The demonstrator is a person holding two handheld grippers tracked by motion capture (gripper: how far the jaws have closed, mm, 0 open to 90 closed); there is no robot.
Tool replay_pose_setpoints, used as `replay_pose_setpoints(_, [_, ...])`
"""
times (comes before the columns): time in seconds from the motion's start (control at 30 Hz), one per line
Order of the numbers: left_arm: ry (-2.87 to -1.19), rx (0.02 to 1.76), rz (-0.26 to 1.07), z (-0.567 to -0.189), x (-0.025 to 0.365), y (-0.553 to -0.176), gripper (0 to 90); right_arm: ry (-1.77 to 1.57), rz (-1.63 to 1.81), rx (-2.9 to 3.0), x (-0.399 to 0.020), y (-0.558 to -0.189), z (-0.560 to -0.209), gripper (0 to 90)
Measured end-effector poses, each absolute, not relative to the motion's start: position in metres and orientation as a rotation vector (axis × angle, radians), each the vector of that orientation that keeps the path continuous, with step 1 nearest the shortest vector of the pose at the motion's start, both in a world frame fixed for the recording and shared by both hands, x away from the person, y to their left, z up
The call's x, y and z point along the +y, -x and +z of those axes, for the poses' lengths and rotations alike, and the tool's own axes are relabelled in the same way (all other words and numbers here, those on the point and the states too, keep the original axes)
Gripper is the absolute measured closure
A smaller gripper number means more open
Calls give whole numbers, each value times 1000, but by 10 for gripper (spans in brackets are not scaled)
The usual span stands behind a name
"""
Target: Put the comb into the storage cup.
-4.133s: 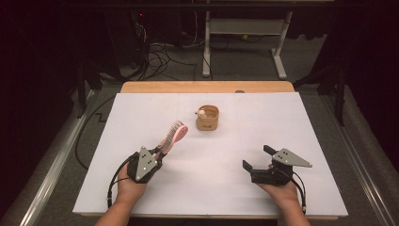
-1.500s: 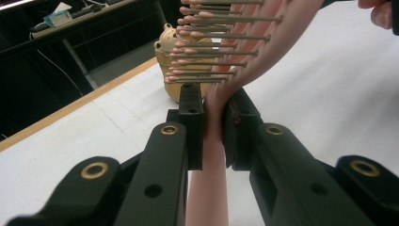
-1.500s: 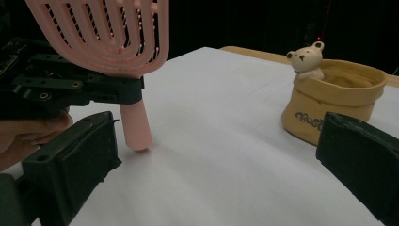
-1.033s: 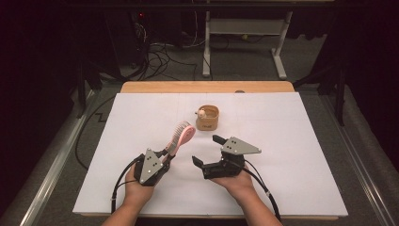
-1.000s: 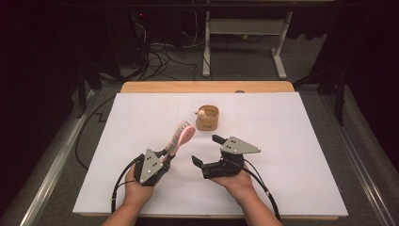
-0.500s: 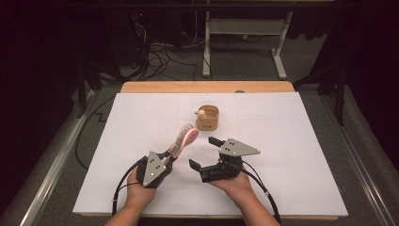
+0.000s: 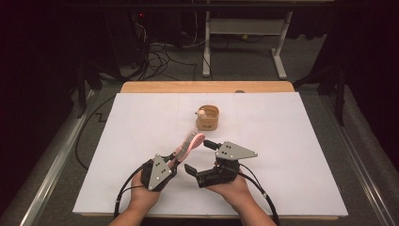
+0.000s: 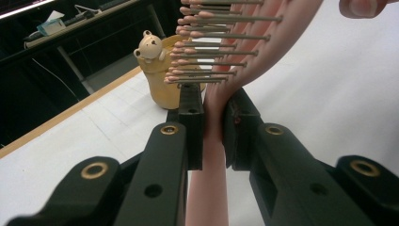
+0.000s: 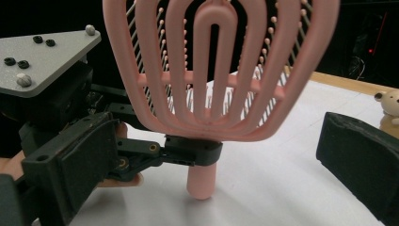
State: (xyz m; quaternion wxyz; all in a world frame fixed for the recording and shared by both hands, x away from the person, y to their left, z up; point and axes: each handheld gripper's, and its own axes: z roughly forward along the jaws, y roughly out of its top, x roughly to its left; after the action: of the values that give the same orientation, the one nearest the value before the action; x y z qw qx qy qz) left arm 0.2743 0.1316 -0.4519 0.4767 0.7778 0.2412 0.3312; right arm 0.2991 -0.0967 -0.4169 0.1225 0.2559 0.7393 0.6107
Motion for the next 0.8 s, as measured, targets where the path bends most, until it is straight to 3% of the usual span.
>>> replay_pose_setpoints(0.8, [-1895, 582, 816, -452, 126, -270, 803, -771, 1820, 2127, -93, -299, -414, 1])
